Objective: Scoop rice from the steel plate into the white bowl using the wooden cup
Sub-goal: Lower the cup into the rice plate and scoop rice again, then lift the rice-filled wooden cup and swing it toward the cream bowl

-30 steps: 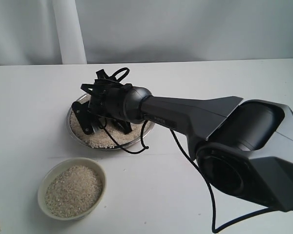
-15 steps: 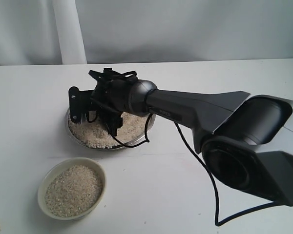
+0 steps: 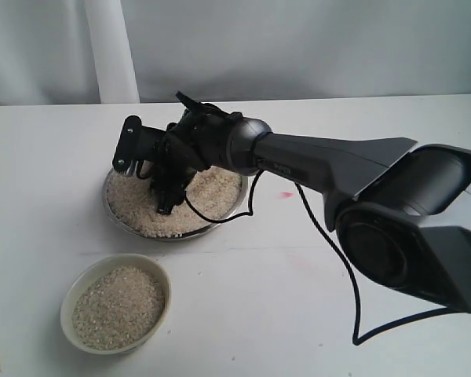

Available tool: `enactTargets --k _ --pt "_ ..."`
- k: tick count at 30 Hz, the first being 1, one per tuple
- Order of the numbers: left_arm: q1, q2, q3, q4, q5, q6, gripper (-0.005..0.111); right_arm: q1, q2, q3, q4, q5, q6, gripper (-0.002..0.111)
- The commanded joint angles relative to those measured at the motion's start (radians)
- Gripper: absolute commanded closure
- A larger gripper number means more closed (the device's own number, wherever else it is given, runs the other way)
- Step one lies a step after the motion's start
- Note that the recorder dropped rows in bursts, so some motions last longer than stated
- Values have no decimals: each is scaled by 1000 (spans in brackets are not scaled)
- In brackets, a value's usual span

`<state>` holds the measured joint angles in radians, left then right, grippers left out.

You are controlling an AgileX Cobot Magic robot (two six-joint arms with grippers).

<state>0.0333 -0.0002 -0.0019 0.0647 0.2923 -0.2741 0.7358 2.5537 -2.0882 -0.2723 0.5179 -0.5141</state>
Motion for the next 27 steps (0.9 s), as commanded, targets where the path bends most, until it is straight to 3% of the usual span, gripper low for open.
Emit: enactTargets --k 1,20,27 --pt "-5 0 2 -4 -7 -1 107 -10 33 15 99 -7 7 108" --pt "-5 0 2 -4 -7 -1 107 -19 20 19 272 -134 1 108" --pt "-5 0 2 -4 -7 -1 107 -52 -102 134 293 -187 4 108"
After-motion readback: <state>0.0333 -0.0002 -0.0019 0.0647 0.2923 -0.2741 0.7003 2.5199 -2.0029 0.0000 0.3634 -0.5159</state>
